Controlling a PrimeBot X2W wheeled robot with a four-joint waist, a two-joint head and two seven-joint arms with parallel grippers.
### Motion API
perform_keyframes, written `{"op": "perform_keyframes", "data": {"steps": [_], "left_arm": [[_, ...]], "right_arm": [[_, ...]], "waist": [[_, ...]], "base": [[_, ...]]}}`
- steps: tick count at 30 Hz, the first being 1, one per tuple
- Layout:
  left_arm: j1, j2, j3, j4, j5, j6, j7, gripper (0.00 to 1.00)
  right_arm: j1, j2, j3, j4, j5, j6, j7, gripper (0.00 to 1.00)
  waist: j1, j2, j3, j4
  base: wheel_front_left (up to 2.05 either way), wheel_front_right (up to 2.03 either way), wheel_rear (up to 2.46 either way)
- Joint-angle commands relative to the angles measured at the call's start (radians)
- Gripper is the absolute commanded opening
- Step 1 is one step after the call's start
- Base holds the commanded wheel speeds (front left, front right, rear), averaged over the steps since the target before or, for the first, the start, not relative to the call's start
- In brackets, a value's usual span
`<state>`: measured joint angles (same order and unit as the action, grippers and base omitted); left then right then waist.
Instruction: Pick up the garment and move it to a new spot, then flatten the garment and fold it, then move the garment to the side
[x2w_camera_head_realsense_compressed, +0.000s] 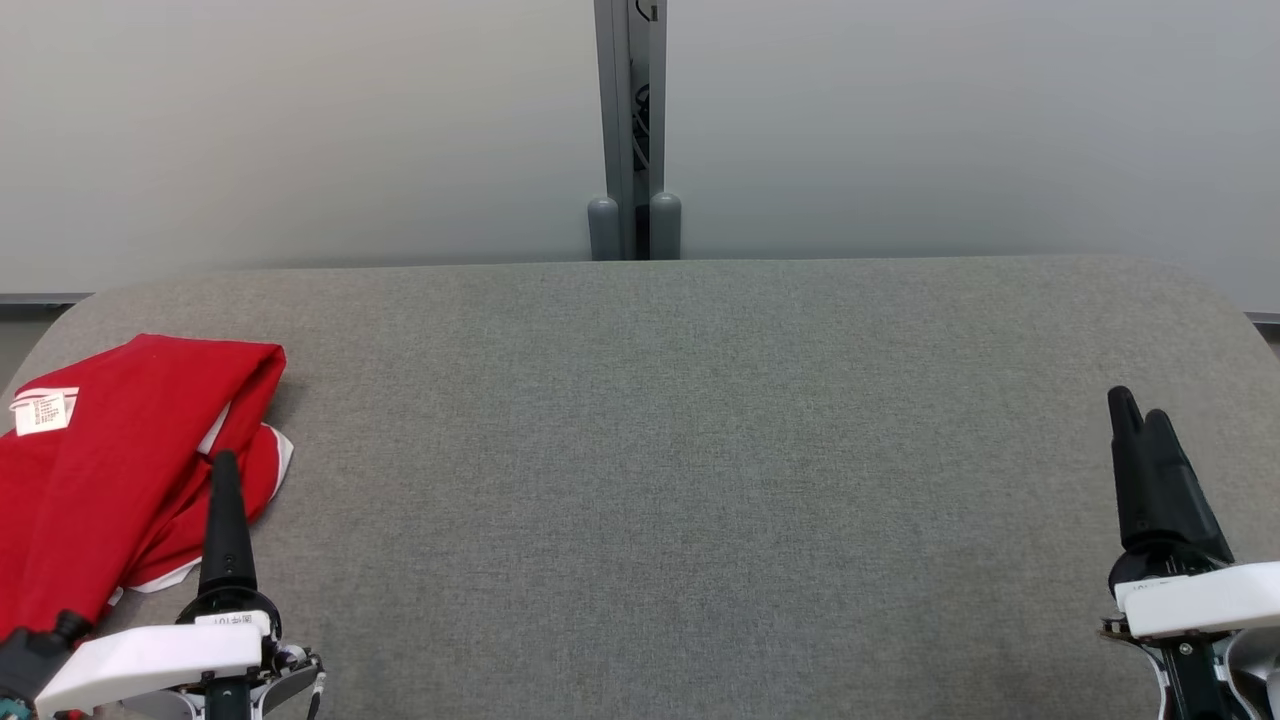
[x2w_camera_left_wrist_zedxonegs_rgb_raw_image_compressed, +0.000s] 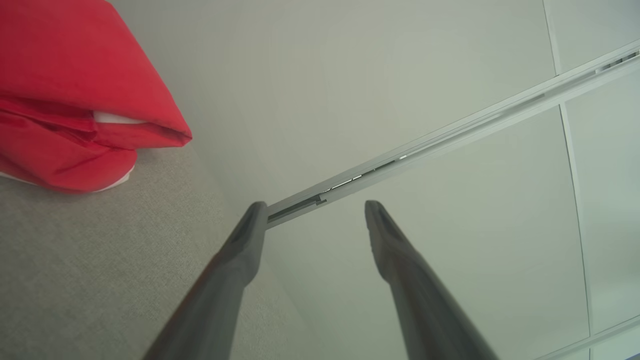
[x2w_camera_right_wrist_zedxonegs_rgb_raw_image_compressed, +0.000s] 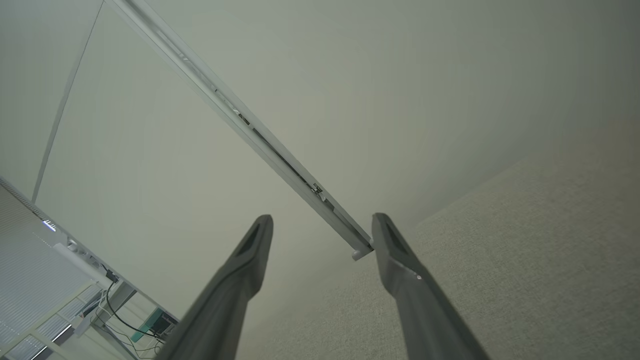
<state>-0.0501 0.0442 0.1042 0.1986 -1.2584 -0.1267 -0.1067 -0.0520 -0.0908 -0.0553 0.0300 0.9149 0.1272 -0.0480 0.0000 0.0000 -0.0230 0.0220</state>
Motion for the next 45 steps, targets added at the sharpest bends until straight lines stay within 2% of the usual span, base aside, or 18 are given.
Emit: {"op": "perform_keyframes", "data": {"steps": [1,6,10,15,25,34,37,45], "left_arm": [[-0.030,0.004,0.009,-0.022,0.036,-0.004,-0.010,1.00],[-0.028,0.004,0.024,-0.044,0.117,-0.004,-0.020,1.00],[-0.027,0.004,0.030,-0.086,0.202,0.020,-0.030,1.00],[-0.017,0.005,0.001,-0.147,0.318,0.079,-0.043,1.00],[0.009,0.005,-0.145,-0.230,0.599,0.198,-0.065,1.00],[0.010,0.006,-0.259,-0.167,0.821,0.285,-0.083,1.00],[0.004,0.006,-0.295,-0.140,0.891,0.299,-0.090,1.00],[-0.006,0.012,-0.356,-0.077,1.005,0.358,-0.106,1.00]], "right_arm": [[-0.027,-0.013,0.014,-0.037,-0.069,0.004,-0.016,1.00],[-0.039,-0.018,0.031,-0.068,-0.171,0.004,-0.031,1.00],[-0.046,-0.028,0.055,-0.082,-0.266,0.004,-0.044,1.00],[-0.058,-0.040,0.089,-0.090,-0.374,0.004,-0.061,1.00],[-0.070,-0.021,0.087,-0.114,-0.523,0.004,-0.092,1.00],[-0.072,-0.015,0.097,-0.066,-0.648,0.004,-0.117,1.00],[-0.066,-0.014,0.099,-0.041,-0.697,0.004,-0.126,1.00],[-0.037,0.030,0.034,0.053,-0.720,0.004,-0.145,1.00]], "waist": [[0.0000,0.0000,-0.002,0.002],[0.0000,0.0000,-0.005,0.004],[0.0000,0.0000,-0.008,0.007],[0.0000,0.0000,-0.009,0.009],[0.0000,0.0000,-0.008,0.005],[0.0000,0.0000,-0.008,-0.005],[0.0000,0.0000,-0.008,-0.006],[0.0000,0.0000,-0.011,-0.003]], "base": [[0.00,0.00,0.00],[0.00,0.00,0.00],[0.00,0.00,0.00],[0.00,0.00,0.00],[0.00,0.00,0.00],[0.00,0.00,0.00],[0.00,0.00,0.00],[0.00,0.00,0.00]]}}
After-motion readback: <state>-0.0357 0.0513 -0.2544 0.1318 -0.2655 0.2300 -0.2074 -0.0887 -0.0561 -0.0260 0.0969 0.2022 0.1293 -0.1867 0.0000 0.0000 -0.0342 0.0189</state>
